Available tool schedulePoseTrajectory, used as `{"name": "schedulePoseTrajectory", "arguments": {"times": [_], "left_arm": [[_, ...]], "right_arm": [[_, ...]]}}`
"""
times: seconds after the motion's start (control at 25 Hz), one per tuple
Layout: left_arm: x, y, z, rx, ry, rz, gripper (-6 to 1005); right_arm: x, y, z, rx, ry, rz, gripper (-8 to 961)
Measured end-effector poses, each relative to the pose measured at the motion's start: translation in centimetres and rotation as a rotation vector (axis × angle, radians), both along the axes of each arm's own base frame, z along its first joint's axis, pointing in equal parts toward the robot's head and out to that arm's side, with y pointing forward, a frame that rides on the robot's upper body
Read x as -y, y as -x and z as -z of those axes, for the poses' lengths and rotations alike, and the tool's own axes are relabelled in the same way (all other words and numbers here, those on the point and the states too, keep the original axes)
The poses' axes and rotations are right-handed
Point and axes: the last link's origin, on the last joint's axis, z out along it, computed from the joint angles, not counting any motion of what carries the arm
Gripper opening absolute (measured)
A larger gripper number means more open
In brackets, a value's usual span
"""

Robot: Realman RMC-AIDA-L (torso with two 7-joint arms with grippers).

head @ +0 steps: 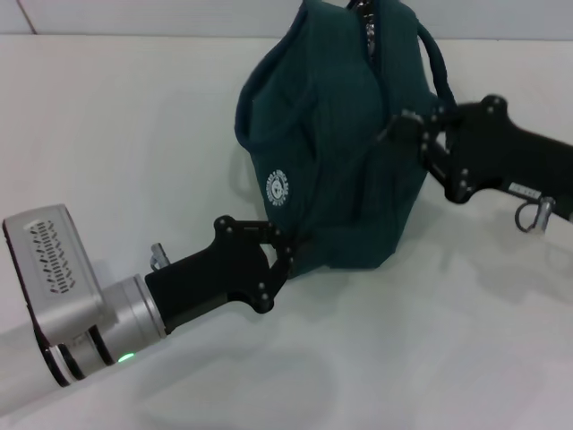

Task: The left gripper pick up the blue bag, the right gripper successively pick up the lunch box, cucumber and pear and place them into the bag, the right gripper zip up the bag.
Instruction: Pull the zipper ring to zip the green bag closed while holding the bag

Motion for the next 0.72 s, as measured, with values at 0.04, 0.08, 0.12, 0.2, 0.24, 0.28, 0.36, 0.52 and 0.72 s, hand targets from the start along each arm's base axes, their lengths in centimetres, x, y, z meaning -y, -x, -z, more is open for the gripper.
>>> {"name": "schedulePoseTrajectory", "arguments": {"times": [0.04,0.08,0.12,0.2,0.24,0.28,0.36,0.52,0.72], "left_arm": [[0.1,0.0,0.1,-0.003,0.005,0.003,95],[0.1,0.0,0.1,-0.006,0.01,0.006,97],[0.2,0.0,0.2,-0.008,0.013,0.007,99],[0.2,0.0,0.2,-0.01,0.013,0.009,104],[0.2,0.0,0.2,-0.012,0.012,0.01,107],[0.2,0.0,0.2,-0.015,0.011,0.011,109],[0.2,0.1,0.3,-0.024,0.015,0.011,114],[0.3,0.2,0.5,-0.04,0.03,0.018,123],[0.4,0.3,0.6,-0.046,0.032,0.016,135]], "right_arm": [[0.0,0.1,-0.1,-0.007,-0.01,-0.004,17],[-0.1,0.2,-0.1,-0.014,-0.019,-0.007,17],[-0.1,0.3,-0.2,-0.021,-0.028,-0.011,17],[-0.2,0.5,-0.4,-0.038,-0.051,-0.016,17],[-0.3,0.6,-0.5,-0.043,-0.06,-0.019,17],[-0.3,0.7,-0.7,-0.053,-0.078,-0.023,17],[-0.4,0.8,-1.0,-0.071,-0.107,-0.028,17],[-0.6,1.1,-1.5,-0.111,-0.169,-0.037,17],[-0.2,1.4,-1.5,-0.131,-0.224,-0.076,17]]}}
